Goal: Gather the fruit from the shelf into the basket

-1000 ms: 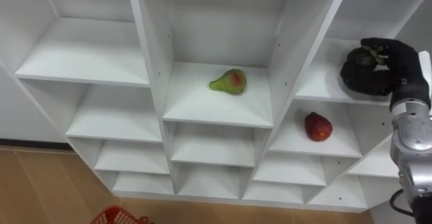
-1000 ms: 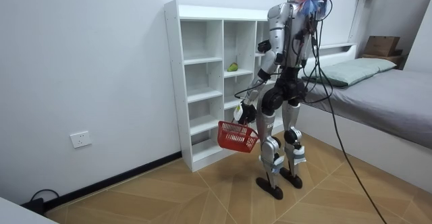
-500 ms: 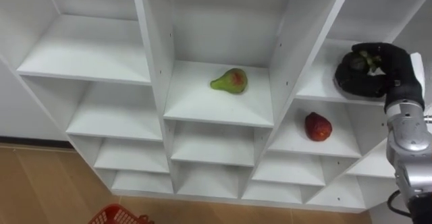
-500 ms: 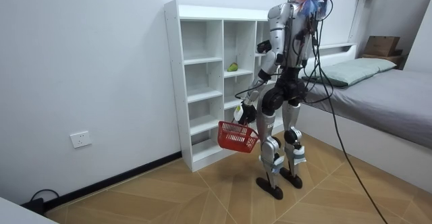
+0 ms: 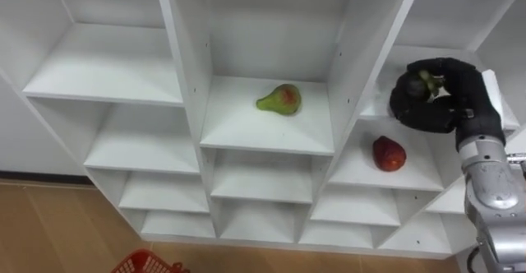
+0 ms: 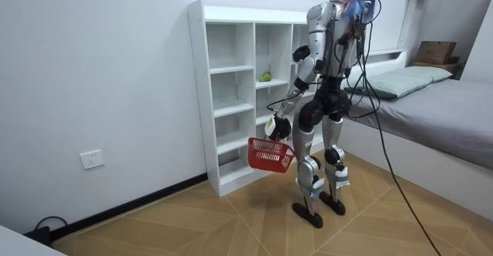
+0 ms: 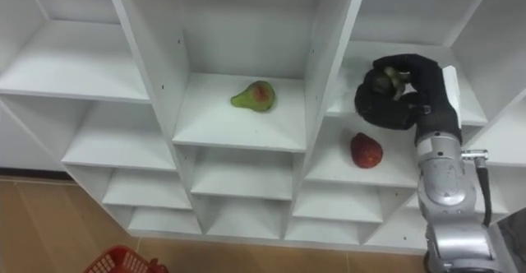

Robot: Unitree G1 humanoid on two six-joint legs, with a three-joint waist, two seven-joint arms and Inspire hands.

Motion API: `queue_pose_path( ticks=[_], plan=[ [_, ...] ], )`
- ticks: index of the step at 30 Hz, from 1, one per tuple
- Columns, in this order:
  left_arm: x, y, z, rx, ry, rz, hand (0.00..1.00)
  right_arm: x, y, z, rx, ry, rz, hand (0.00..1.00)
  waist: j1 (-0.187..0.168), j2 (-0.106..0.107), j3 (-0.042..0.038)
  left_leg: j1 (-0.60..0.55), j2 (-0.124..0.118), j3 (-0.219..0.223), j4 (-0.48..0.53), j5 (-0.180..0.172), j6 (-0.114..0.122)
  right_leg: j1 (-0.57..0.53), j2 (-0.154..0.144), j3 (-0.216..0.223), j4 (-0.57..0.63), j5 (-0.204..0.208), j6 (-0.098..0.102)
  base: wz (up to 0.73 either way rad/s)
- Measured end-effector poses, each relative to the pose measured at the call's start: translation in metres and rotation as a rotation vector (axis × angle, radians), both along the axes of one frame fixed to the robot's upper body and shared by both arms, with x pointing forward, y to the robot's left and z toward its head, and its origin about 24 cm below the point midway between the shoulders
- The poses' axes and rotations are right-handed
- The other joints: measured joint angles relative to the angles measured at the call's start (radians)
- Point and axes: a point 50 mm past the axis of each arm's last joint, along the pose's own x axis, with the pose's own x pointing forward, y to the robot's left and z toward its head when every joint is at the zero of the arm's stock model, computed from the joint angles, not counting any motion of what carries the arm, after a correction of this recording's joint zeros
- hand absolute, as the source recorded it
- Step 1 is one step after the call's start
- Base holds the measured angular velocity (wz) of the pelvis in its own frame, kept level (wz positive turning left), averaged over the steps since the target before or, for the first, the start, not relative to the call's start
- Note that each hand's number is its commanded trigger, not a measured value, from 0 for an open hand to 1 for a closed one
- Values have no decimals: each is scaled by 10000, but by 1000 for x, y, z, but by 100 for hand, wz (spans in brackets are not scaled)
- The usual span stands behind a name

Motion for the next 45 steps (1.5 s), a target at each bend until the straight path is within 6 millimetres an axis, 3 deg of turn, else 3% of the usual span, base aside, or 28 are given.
queue_pose_path(
  ticks=[6, 10, 14, 22, 31, 41, 45],
  plan=[
    [3, -9, -1, -216, -341, 63, 100, -13, 13, 4, 134, -193, 711, 100, -147, 138, -79, -38, 13, 163, -52, 1, 0, -120, 2, 27, 15, 1, -1, -7],
    [5, -11, 0, -420, -679, 233, 100, -25, 22, 5, 336, -221, 1175, 100, -282, 146, -80, 30, 17, 267, -162, 2, 2, -134, 6, 165, 7, 1, -1, -8],
    [4, -11, -1, -636, -853, 805, 100, -36, 34, 3, 411, -82, 1780, 100, -387, 130, -70, 84, 27, 403, -227, 1, 3, -132, 17, 286, 6, 0, -1, -9],
    [8, -16, -2, -1475, -1268, 2030, 100, -54, 60, -19, 1174, 1162, 3433, 100, -355, 136, -61, 77, 47, 695, -349, -4, 12, -354, 46, 664, 16, 2, -4, -13],
    [15, -27, -4, -2999, -1482, 3495, 100, -56, 81, -26, 1423, 1856, 4836, 100, -348, 305, 1, -30, 47, 762, -319, -11, 24, -473, 45, 742, 20, 30, 12, -3],
    [47, -49, 1, -4051, -2045, 3548, 100, -63, 97, -41, 1438, 2955, 5678, 100, -99, 302, 41, -112, 58, 761, -193, -24, 41, -500, 43, 763, 50, 38, 4, 1],
    [63, -68, 9, -5078, -2725, 3771, 100, -63, 108, -55, 1698, 3517, 5857, 100, -67, 259, 60, -148, 56, 733, -171, -26, 43, -505, 39, 741, 91, 37, 4, 1]
  ],
)
